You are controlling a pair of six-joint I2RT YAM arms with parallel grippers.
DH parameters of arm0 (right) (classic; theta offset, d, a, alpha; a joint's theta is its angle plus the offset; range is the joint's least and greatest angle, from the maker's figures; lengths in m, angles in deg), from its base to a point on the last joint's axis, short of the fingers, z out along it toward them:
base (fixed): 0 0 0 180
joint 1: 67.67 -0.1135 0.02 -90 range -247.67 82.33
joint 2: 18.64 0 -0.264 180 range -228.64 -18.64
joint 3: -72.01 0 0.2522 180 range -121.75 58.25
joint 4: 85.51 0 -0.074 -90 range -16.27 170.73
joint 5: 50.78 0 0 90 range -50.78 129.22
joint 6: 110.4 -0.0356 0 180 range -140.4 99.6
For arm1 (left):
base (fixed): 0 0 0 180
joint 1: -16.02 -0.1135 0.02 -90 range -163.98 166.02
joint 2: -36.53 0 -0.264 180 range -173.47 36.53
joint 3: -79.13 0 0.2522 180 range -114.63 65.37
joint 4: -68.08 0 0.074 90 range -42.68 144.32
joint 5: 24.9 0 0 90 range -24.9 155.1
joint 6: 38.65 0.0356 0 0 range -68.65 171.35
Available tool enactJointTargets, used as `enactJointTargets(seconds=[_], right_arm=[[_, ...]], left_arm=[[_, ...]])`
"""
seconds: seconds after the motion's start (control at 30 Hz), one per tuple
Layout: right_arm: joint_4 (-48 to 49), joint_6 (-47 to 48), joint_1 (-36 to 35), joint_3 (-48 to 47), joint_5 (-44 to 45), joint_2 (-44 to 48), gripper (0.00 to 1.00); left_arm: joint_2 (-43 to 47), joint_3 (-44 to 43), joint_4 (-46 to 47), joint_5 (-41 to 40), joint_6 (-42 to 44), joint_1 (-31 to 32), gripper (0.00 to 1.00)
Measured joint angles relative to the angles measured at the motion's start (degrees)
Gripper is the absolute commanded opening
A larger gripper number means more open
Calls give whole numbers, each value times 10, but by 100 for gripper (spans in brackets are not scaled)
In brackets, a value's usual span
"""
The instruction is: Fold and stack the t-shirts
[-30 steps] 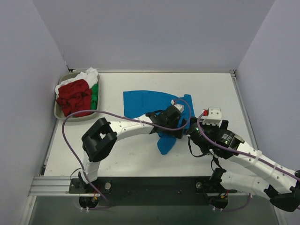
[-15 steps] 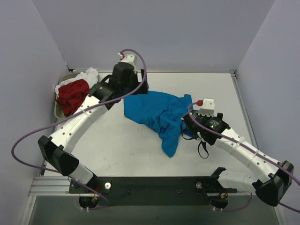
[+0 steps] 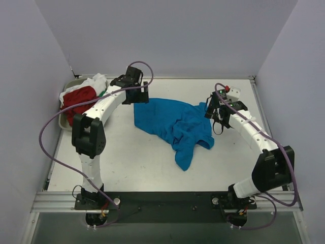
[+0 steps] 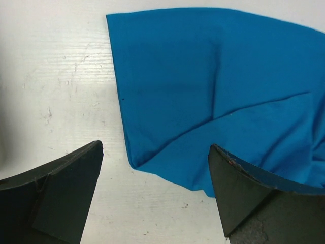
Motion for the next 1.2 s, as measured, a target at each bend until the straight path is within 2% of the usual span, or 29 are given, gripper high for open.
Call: enactJointTargets(seconds=[0.23, 0.4, 0.77, 0.93, 1.2], right_arm=[[22, 22, 44, -93, -78, -97, 99], [32, 37, 52, -162, -117, -167, 99], [33, 45, 66, -234, -162, -283, 98], [30, 45, 67, -251, -166, -309, 98], [28, 45, 66, -269, -175, -325, 98]], left_arm=[[-87, -55, -10, 16, 0, -29, 91], [-138, -127, -16, 19, -8, -49, 80], [-233, -181, -34, 30, -17, -60, 63], [-260, -198, -49, 29, -17, -60, 60], [-312, -281, -64, 23, -17, -60, 53]])
